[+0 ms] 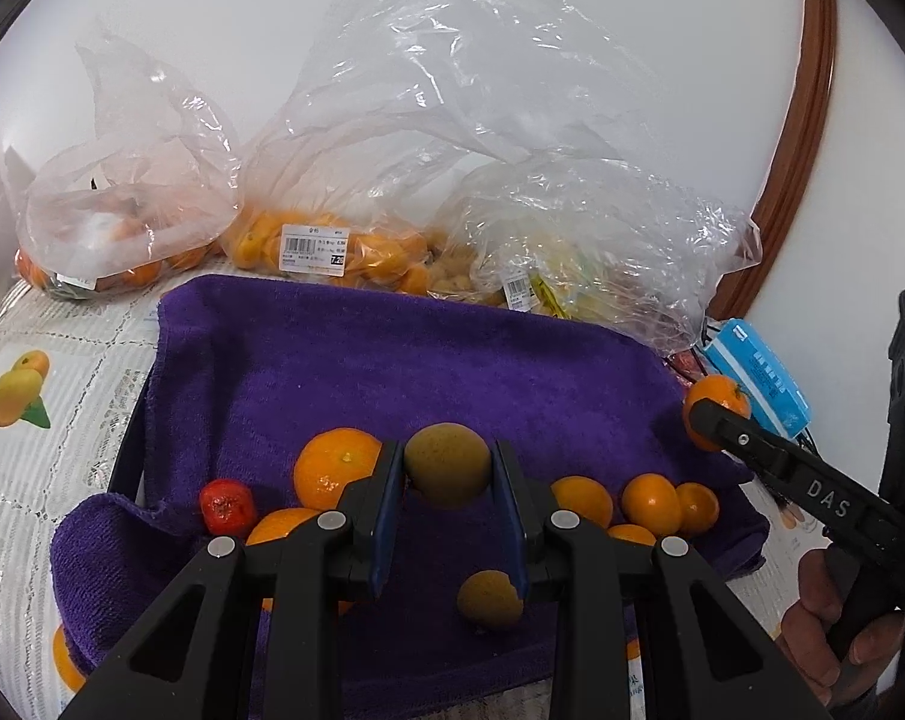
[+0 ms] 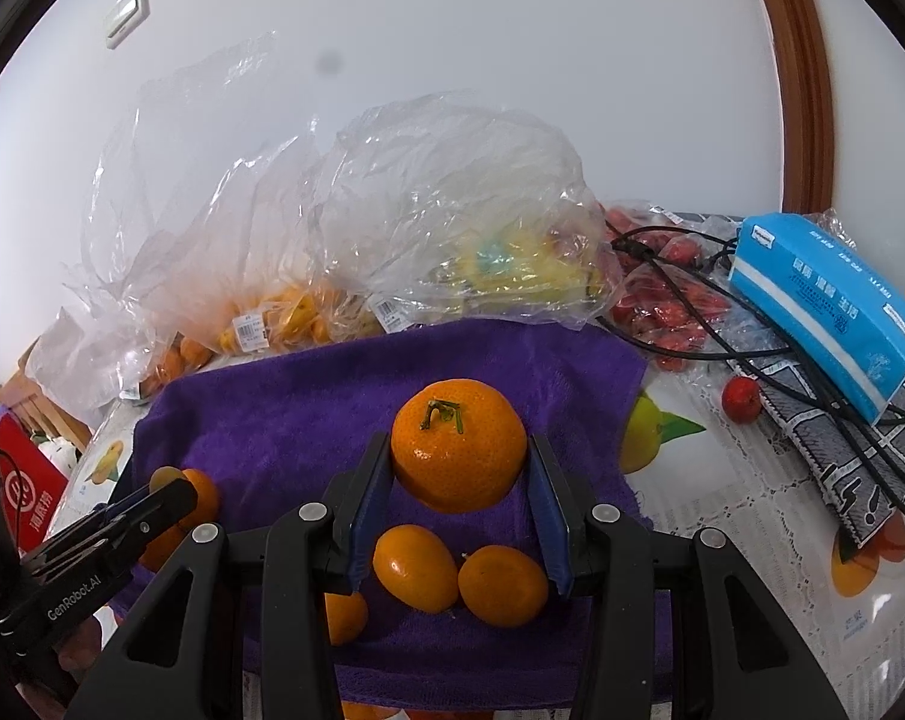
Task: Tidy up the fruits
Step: 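Lower the yellow-green fruit onto the towel with the left tool while the right tool lowers its orange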
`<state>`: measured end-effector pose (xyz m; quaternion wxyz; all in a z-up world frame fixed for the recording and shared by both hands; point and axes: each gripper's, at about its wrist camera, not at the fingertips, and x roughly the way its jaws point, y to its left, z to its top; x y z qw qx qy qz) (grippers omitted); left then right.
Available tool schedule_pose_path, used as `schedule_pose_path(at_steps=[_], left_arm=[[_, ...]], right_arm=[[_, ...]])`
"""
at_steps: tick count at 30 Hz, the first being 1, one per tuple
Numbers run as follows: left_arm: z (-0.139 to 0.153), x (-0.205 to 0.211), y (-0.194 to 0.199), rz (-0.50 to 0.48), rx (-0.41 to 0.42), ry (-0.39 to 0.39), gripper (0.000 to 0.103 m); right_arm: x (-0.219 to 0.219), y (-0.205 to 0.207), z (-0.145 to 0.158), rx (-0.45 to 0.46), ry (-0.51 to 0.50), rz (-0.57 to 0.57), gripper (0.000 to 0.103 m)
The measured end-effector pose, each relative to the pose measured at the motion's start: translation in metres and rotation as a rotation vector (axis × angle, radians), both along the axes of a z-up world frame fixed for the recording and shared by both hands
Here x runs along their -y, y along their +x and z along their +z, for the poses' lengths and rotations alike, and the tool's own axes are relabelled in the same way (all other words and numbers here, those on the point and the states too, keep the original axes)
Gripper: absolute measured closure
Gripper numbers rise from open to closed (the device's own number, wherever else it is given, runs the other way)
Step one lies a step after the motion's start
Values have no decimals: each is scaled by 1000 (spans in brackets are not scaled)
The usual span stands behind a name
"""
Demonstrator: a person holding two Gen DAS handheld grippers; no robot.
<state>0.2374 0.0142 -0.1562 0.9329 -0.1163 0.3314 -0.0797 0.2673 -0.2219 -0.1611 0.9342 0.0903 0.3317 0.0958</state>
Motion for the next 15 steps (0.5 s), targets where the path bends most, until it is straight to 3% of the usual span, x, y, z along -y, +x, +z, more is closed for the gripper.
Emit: schedule_pose_path(at_steps=[15], left_arm=[[-3,4,2,-23,-3,4,75]], right_arm=[[-14,10,-22,-67,-10,27,59]])
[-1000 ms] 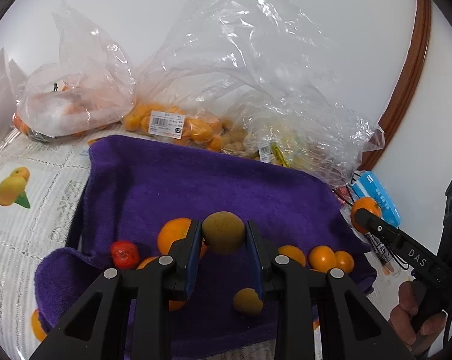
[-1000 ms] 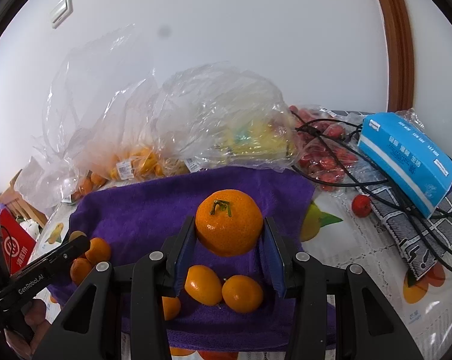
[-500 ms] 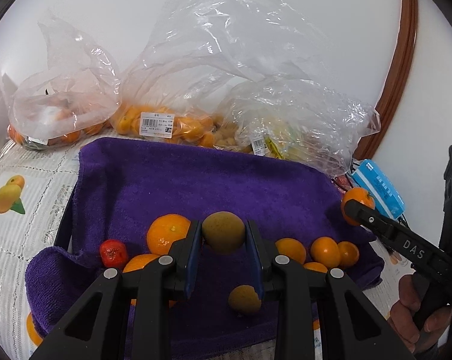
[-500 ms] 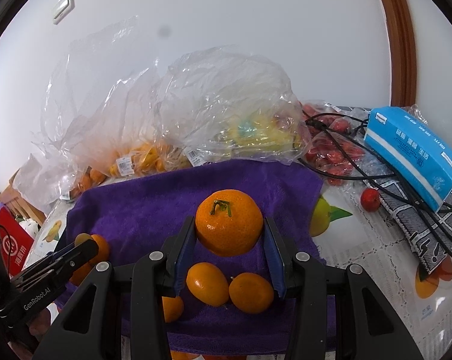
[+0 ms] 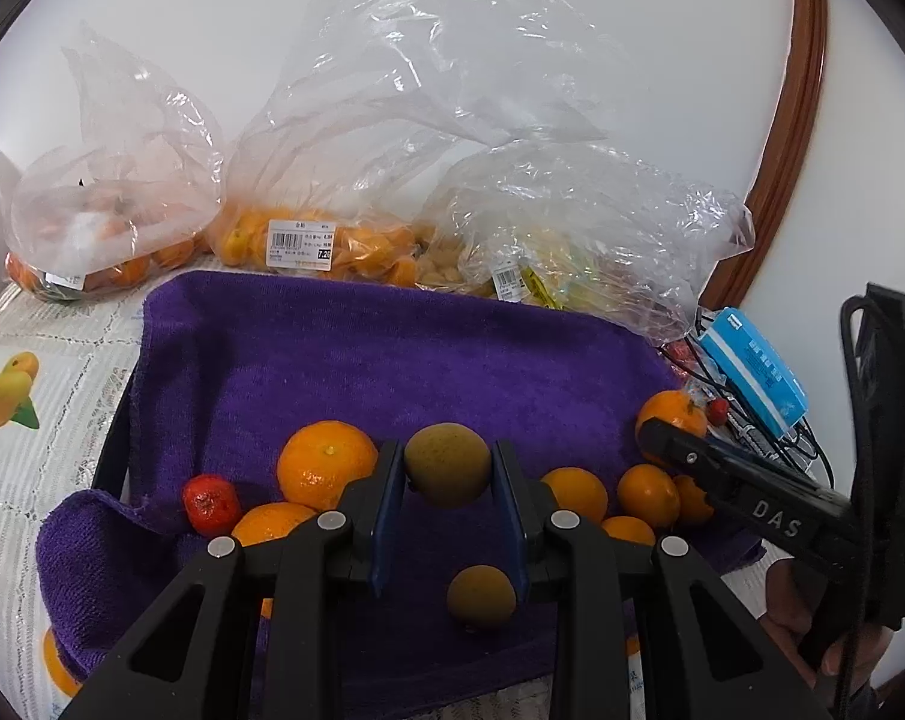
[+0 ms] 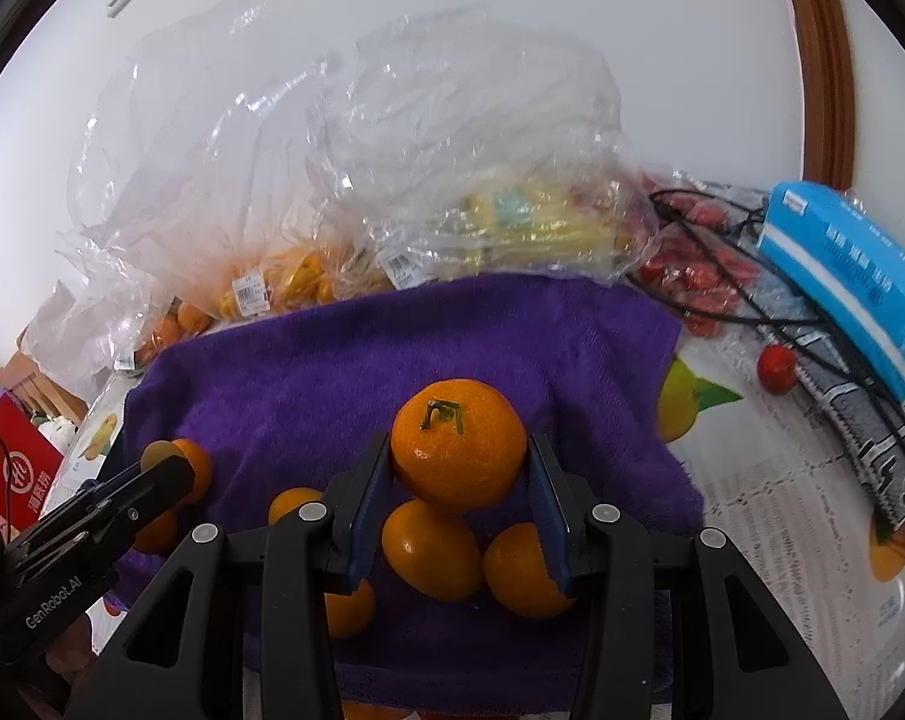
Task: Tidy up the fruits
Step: 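Lower the yellow-green fruit onto the towel with the left tool while the right tool lowers its orange, then open the left tool to release the yellow-green fruit while the right tool releases its orange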
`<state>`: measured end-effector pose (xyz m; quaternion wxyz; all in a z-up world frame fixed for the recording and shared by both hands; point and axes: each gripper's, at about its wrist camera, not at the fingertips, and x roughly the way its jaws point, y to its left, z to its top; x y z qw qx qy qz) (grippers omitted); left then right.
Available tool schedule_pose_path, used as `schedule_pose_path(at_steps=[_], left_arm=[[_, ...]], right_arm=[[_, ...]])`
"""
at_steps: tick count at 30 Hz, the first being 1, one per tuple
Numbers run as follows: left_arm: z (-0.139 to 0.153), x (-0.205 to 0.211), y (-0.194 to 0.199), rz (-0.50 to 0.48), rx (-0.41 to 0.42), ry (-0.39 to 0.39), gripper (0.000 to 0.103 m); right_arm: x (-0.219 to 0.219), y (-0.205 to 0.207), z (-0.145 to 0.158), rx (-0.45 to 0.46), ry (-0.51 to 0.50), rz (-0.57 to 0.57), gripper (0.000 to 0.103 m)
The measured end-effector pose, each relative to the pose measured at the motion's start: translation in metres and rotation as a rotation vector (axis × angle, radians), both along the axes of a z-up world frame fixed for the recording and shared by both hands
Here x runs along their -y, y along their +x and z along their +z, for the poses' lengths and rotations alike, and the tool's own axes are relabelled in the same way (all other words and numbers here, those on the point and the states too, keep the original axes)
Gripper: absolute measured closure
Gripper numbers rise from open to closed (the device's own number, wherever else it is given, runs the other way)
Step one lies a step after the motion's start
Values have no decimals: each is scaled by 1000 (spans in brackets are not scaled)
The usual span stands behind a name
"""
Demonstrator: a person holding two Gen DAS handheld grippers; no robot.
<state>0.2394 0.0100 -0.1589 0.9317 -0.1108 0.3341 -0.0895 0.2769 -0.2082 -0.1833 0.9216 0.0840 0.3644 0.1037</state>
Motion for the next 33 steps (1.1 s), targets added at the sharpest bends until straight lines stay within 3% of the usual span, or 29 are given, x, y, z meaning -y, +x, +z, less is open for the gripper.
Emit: schedule_pose_path(at_steps=[19,33], left_arm=[[-4,-2,7,13,-42,-15,75],[-4,-4,6,19,-43,-34,75]], right_arm=[[-8,3,-10,-8,-72,-7,58],[-6,-2,-6,20,-58,-14,57]])
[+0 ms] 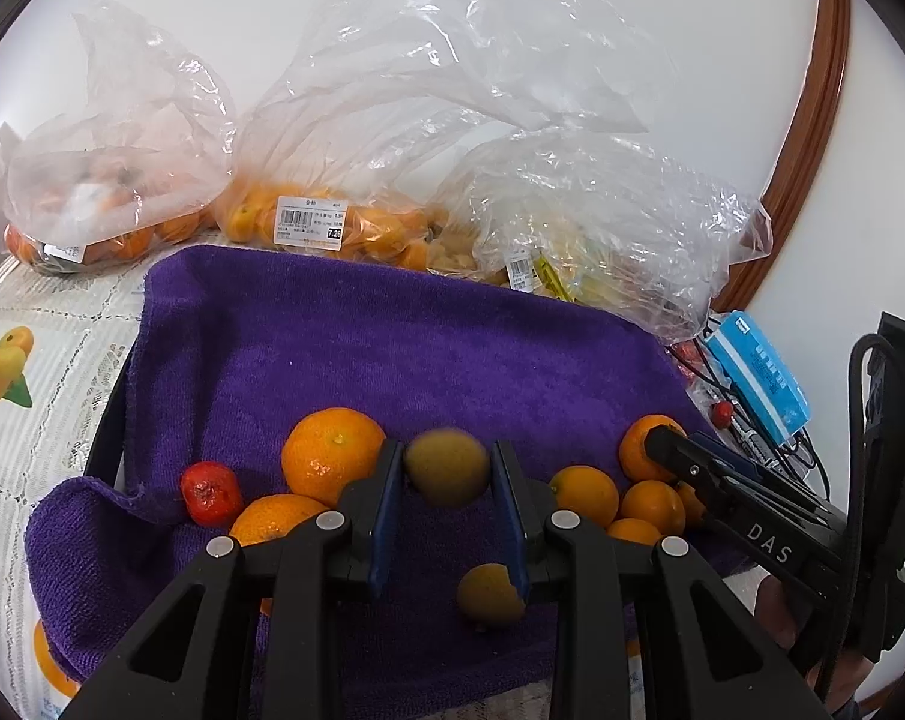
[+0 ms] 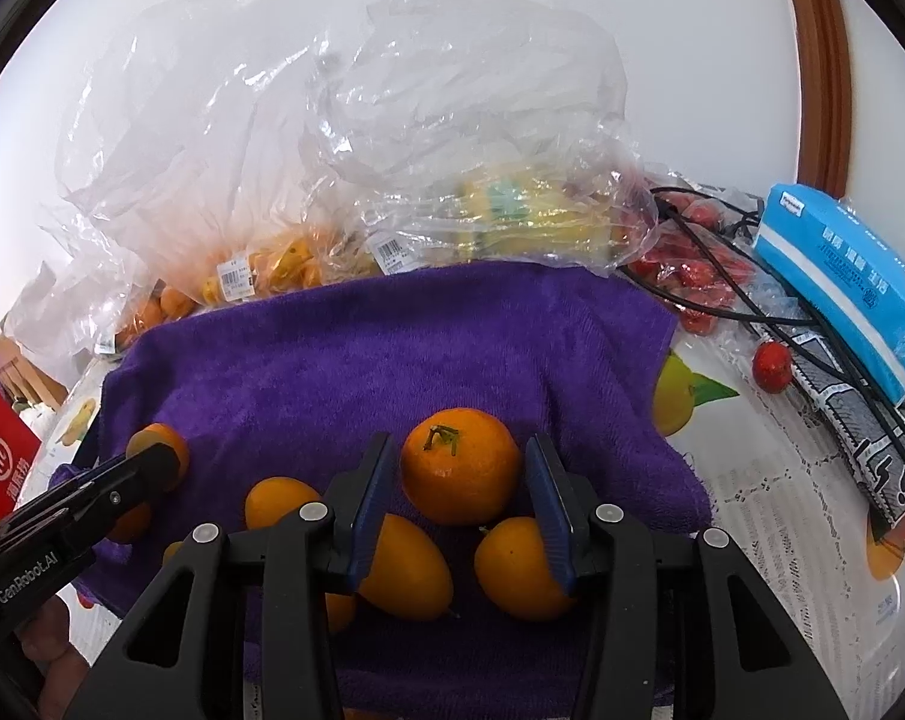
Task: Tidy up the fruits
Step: 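Open the left tool to release the yellow-green fruit while the right tool releases its orange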
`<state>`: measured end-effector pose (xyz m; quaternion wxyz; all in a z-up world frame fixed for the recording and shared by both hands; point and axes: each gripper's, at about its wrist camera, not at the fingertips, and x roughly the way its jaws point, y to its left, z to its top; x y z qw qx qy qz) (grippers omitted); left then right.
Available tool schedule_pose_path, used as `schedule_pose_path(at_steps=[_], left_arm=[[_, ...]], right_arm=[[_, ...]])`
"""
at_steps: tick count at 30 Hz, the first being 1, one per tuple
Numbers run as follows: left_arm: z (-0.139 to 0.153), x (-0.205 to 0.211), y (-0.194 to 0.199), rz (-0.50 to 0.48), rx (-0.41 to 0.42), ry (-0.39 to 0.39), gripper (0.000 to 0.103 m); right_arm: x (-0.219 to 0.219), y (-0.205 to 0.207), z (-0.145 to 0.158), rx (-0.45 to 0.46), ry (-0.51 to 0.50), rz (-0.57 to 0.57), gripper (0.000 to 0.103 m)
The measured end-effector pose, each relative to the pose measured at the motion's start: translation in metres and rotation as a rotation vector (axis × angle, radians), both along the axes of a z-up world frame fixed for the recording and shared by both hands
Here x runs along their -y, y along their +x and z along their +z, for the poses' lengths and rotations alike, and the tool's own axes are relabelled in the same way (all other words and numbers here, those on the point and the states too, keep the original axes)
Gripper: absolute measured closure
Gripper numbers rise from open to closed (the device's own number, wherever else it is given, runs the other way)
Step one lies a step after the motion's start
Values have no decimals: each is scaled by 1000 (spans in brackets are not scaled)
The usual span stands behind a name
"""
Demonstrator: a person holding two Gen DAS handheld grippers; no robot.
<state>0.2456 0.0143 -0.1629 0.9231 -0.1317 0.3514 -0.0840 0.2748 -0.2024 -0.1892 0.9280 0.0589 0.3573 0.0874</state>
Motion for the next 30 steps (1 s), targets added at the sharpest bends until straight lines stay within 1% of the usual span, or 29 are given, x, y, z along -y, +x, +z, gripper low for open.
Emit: schedule_pose_path(at_steps=[3,5,7,8,11,14,18,21,23,25,27,30], left_arm=[[2,-2,-1,3,5,-11,72],[3,-2,-2,2,12,-16,69],[5,-3,-4,5,22,-16,65],[6,-3,-5,8,27,-15,65],[8,-3,-7,16,34,-7,64],[12,-2,-11,32,54,19,64],[24,1,-19,33,79,46,59],[33,0,-28,32,50,45,58],[39,-2,-36,45,26,53,58],[45,-4,-47,37,14,44,58],[53,-7,-61,30,0,47,58],[69,-12,-83,24,3,49,57]], right_arm=[[2,-3,4,12,-3,-10,56],[4,-7,8,29,-7,-21,51],[6,-11,14,57,-3,-32,49],[7,-12,16,67,2,-36,48],[8,-15,21,75,20,-39,47],[7,-19,26,74,24,-33,47],[7,-29,36,73,41,-35,47],[10,-36,44,31,73,-49,47],[12,-44,53,1,72,-53,47],[13,-56,62,-11,70,-58,47],[15,-71,72,-21,93,-60,47],[15,-93,86,-9,86,-81,47]])
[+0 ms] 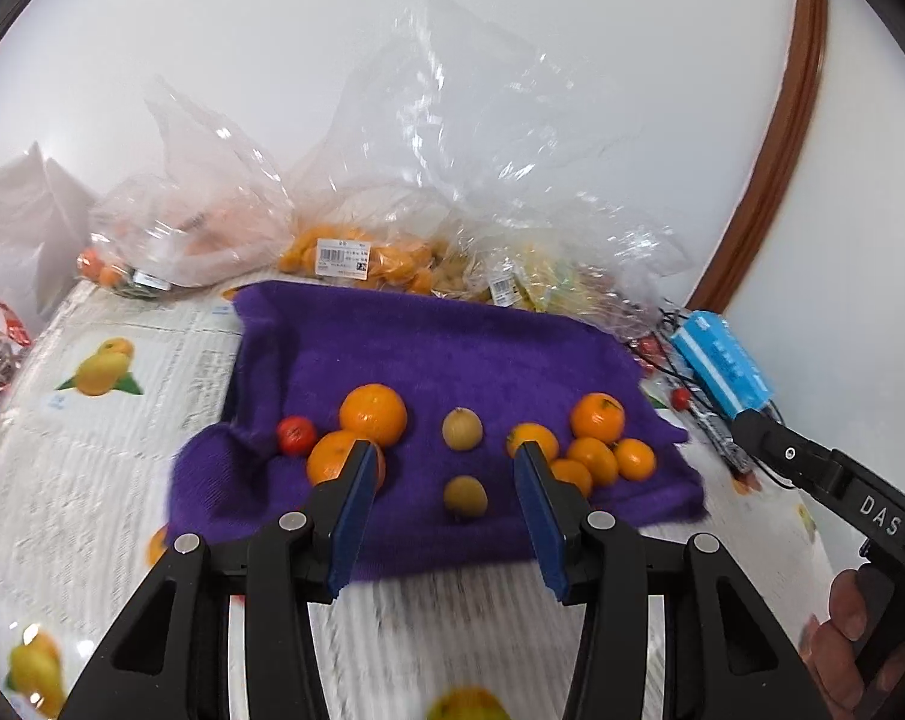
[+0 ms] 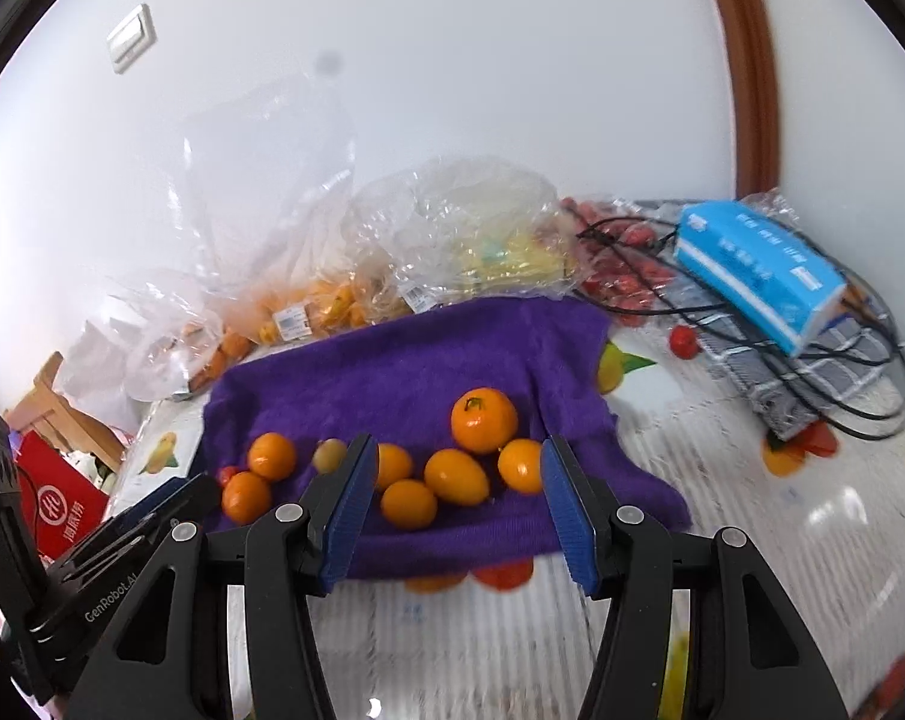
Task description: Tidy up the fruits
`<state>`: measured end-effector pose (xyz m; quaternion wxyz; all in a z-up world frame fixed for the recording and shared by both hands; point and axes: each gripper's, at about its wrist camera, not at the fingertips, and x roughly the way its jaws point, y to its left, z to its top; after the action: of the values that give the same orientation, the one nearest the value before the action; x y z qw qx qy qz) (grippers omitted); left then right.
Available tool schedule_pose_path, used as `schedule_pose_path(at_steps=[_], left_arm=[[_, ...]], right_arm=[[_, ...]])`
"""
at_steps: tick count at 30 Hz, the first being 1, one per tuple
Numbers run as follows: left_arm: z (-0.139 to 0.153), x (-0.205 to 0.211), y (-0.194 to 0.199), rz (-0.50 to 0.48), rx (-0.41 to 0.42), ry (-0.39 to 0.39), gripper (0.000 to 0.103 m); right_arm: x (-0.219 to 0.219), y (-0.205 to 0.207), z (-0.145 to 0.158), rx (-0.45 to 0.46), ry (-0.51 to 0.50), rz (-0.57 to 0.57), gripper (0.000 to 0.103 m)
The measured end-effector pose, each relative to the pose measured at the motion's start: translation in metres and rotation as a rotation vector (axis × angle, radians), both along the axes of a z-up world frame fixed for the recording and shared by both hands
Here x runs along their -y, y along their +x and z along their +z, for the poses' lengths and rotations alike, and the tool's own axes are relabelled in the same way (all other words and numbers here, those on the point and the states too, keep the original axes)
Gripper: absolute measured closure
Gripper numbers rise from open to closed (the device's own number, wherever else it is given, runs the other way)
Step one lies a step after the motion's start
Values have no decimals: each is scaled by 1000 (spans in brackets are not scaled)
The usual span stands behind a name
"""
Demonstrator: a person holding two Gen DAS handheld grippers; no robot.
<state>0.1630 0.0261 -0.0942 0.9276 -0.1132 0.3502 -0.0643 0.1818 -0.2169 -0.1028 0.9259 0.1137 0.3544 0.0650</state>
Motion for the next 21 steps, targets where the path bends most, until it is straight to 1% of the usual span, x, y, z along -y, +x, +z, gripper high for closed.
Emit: schedule_pose_path(at_steps=[3,5,10,12,14,18,20,21], left_arm=[[21,-5,-27,-6,24,-12,52],[31,-5,-42,6,30,9,49],[46,-1,-70,8,25,54,45],[52,0,-83,8,33,65,42],[57,1,-96,17,41,75,39],[66,2,-114,21,40,79,37],[72,3,-125,31,54,93,34],[76,3,-131,37,63,102,33]], right_arm=[[-9,-30,19,30,-88,-33,45],[-12,-46,30,43,-118,-41,43],[-9,-86,49,45,-78,-24,42],[-7,-103,56,65,-84,-32,38],[-7,-113,60,78,-89,-41,26],[-7,-141,71,120,-104,-54,19],[-8,-153,75,142,-105,-49,12],[-8,-159,78,150,-110,-48,10]])
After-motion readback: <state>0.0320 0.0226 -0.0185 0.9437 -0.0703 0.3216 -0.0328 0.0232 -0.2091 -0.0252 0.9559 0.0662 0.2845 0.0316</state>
